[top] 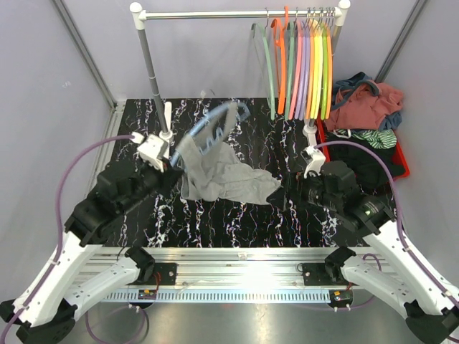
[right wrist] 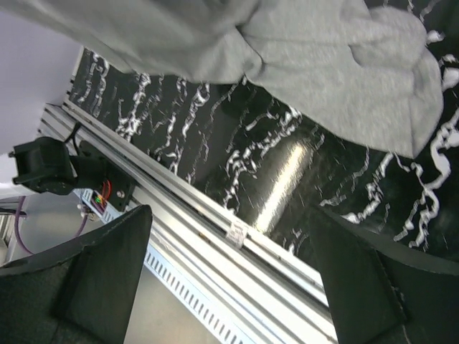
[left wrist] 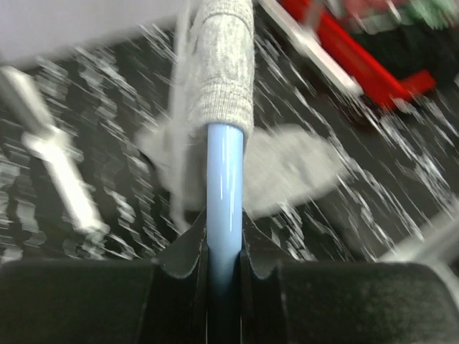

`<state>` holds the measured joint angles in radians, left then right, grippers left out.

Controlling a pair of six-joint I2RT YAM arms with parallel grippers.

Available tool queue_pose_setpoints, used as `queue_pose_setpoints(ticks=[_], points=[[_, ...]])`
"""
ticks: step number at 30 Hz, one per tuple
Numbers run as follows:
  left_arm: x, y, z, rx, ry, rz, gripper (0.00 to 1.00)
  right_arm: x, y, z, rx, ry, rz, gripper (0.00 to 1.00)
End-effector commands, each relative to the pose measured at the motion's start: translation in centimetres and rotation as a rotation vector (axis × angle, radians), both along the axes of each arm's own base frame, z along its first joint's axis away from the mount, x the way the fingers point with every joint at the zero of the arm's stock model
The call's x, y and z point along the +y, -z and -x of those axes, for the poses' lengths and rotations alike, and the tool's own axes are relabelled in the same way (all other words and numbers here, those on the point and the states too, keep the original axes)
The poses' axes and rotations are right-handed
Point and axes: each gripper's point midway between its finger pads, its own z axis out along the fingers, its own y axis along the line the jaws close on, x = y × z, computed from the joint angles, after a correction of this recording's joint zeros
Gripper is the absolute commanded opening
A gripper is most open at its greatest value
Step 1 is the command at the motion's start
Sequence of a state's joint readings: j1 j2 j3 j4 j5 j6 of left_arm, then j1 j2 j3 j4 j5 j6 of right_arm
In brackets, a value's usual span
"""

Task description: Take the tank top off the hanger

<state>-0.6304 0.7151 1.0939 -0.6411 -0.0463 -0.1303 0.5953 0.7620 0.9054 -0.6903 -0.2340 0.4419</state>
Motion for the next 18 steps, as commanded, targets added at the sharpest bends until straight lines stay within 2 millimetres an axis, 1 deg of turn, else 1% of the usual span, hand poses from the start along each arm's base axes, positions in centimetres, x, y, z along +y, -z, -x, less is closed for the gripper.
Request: queue_pose_setpoints(ticks=[1, 2, 3, 4, 5, 6, 7, 8, 9, 10, 12, 13, 15, 16, 18], points=[[-4.5, 4.1, 5.1, 0.233, 0.318, 0.067, 0.00, 2.3, -2.0, -1.6, -0.098, -0.045, -0.104, 0.97], [-4.8, 4.8, 6.0, 0.269, 0.356, 0.065, 0.00, 2.8, -2.2, -2.1, -0.106, -0.049, -0.124, 0.96], [-5.0, 5.3, 6.8, 0.295, 0.388, 0.068, 0.00, 3.3, -1.6, -2.4, -0.087, -0.052, -0.122, 0.95], [-5.3, 5.9, 7.8, 0.336, 0.423, 0.078, 0.00, 3.9, -0.8, -2.3, -0.065, -0.053, -0.120, 0.95], [-5.3, 5.8, 8.5, 0.336, 0.446, 0.090, 0.00, 4.5, -0.7, -2.4, -0.072, -0.055, -0.126, 0.95], [-5.1, 6.2, 10.1, 0.360, 0.483, 0.114, 0.00, 4.7, 1.7, -3.8, -0.051, 0.055, -0.061, 0.94], [-5.1, 6.4, 10.5, 0.369, 0.495, 0.120, 0.00, 4.7, 2.4, -4.1, -0.031, 0.091, -0.051, 0.94], [-4.9, 6.4, 10.9, 0.367, 0.502, 0.125, 0.00, 4.9, 3.1, -3.9, -0.009, 0.108, -0.032, 0.94], [-4.9, 6.5, 11.0, 0.371, 0.505, 0.128, 0.00, 4.7, 4.1, -4.5, 0.008, 0.153, -0.002, 0.94], [-5.0, 6.9, 11.2, 0.381, 0.510, 0.135, 0.00, 4.4, 4.5, -5.1, 0.012, 0.210, 0.011, 0.93], [-5.1, 7.2, 11.4, 0.381, 0.519, 0.144, 0.00, 4.4, 5.5, -5.5, 0.023, 0.263, 0.046, 0.92], [-5.2, 7.8, 11.6, 0.402, 0.524, 0.148, 0.00, 4.6, 5.6, -5.6, 0.030, 0.279, 0.042, 0.92], [-5.3, 7.8, 11.8, 0.396, 0.542, 0.157, 0.00, 4.6, 5.6, -6.1, 0.016, 0.334, 0.051, 0.89], [-5.3, 8.2, 11.8, 0.405, 0.542, 0.153, 0.00, 4.6, 5.7, -6.2, 0.017, 0.351, 0.043, 0.87], [-5.2, 8.4, 11.8, 0.409, 0.536, 0.145, 0.00, 4.6, 5.4, -6.5, 0.009, 0.379, 0.027, 0.82]])
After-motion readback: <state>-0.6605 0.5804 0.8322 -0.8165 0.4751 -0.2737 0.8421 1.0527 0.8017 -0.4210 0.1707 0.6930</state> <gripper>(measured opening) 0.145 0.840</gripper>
